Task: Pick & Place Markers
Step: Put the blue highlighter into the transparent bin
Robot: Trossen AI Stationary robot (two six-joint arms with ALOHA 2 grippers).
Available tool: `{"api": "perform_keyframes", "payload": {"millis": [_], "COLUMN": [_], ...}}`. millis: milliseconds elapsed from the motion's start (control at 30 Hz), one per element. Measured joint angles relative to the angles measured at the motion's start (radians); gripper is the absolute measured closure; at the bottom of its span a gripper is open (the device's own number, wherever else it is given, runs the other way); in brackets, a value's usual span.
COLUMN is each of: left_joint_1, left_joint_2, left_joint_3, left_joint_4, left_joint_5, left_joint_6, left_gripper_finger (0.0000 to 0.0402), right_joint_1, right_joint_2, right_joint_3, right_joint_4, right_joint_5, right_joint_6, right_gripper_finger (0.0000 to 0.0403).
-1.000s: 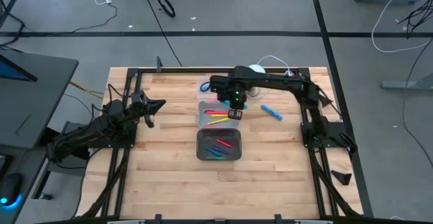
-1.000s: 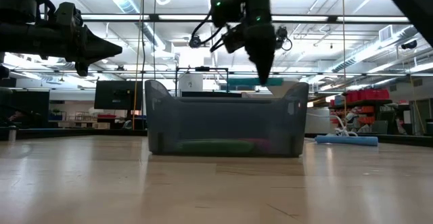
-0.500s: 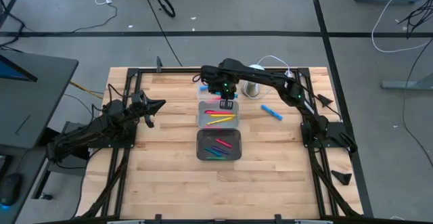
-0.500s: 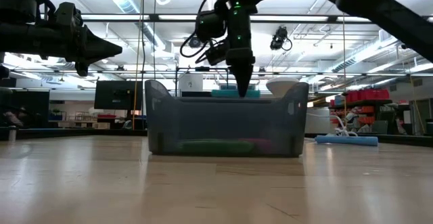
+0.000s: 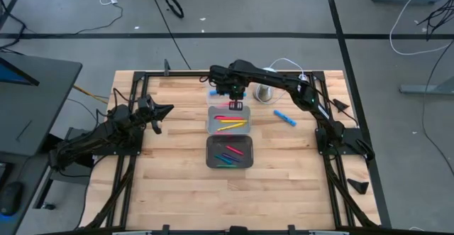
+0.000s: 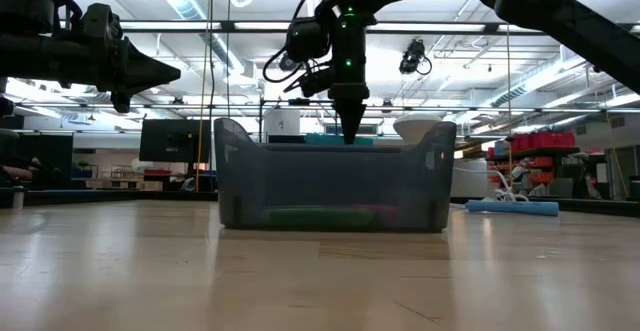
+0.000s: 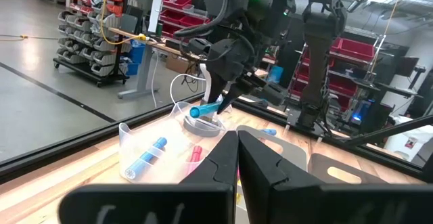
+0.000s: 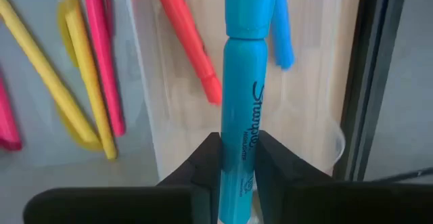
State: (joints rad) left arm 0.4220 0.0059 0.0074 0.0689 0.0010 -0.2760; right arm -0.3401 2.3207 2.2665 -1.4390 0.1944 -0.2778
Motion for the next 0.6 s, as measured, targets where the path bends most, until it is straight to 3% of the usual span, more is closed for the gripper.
{"api": "perform_keyframes", "payload": {"millis": [600], "left_joint_1": [0.000], "left_joint_2": [0.000], "left_joint_3": [0.000], "left_joint_4": [0.000], "left_joint_5": [0.000], "left_joint_6": [-0.001], "left_gripper_finger": [0.0387], "right_joint_1": [0.001], "right_joint_2": [0.000], "right_joint_3": [-0.243], "right_joint_4": [0.314], "right_joint_5": [0.000], "right_joint_6": [-0.054], "right_gripper_finger": [0.0341]}}
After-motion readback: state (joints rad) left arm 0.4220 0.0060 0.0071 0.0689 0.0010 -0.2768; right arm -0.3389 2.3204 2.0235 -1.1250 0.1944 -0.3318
